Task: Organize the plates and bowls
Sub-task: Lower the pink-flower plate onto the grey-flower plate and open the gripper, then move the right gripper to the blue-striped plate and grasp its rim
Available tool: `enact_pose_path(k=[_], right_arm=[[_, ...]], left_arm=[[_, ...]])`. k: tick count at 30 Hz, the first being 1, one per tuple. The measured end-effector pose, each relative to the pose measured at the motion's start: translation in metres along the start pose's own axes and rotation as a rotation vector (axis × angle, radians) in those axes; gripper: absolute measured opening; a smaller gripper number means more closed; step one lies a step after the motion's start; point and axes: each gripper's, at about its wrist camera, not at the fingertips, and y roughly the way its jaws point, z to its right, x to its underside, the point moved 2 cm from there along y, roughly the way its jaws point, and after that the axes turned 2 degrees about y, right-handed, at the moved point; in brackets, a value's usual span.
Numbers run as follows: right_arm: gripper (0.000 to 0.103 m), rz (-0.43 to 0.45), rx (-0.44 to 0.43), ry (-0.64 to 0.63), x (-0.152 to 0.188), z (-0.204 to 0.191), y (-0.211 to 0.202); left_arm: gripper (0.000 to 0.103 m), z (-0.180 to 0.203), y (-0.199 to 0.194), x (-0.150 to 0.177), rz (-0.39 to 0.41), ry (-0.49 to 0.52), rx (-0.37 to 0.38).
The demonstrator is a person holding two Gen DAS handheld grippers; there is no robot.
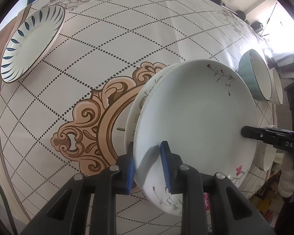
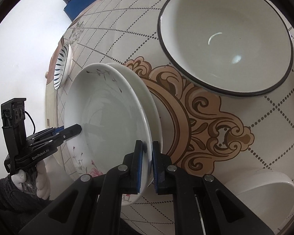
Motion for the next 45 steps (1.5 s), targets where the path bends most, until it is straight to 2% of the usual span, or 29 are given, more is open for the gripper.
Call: enact_pose_path(k=[6,21,24,28,30,35,41,42,44,45], right_arm=[[0.011,-0.013,0.012,0.046,0.0,0.0,0.001],[0.011,-0.02,0.046,0.096,-0.001,0.002,-0.002],[0.011,-0.021,0.069,0.109,-0.002,0.0,-0.002],[0.01,-0.01,0.109,0.139,-0.004,-0.005,-0.002],[0.01,-0.006,0.121,0.139,-0.004,-0.009,-0.001],[0.013,-0.017,0.244,0.099,-0.004,-0.021,0.005],[0.015,-0.03,0.32,0.148,-0.004,-0.026,0.001],[0.021,-0.027,0.325,0.15,-0.003,-0.028,-0.001],[0.055,-0.027,0.379,0.128,-0.002,-0.035,-0.003],[0.089,-0.021,0.398,0.103,-0.001,-0.042,-0.003]], left_arm=[[0.022,-0.001,0.003,-0.006,-0.064,-0.035,0.009],[0.022,0.011,0.01,-0.025,-0.228,-0.026,-0.079],[0.022,0.015,0.011,-0.034,-0.273,0.001,-0.107],[0.022,0.018,0.012,-0.04,-0.308,0.041,-0.184],[0.022,0.018,0.009,-0.043,-0.306,0.052,-0.194],[0.023,0.013,-0.004,-0.051,-0.28,0.062,-0.215],[0.024,-0.001,-0.023,-0.051,-0.236,0.011,-0.18],[0.025,-0.005,-0.027,-0.047,-0.226,-0.001,-0.172],[0.026,-0.01,-0.032,-0.042,-0.199,-0.021,-0.149],[0.026,-0.011,-0.035,-0.042,-0.187,-0.027,-0.147]])
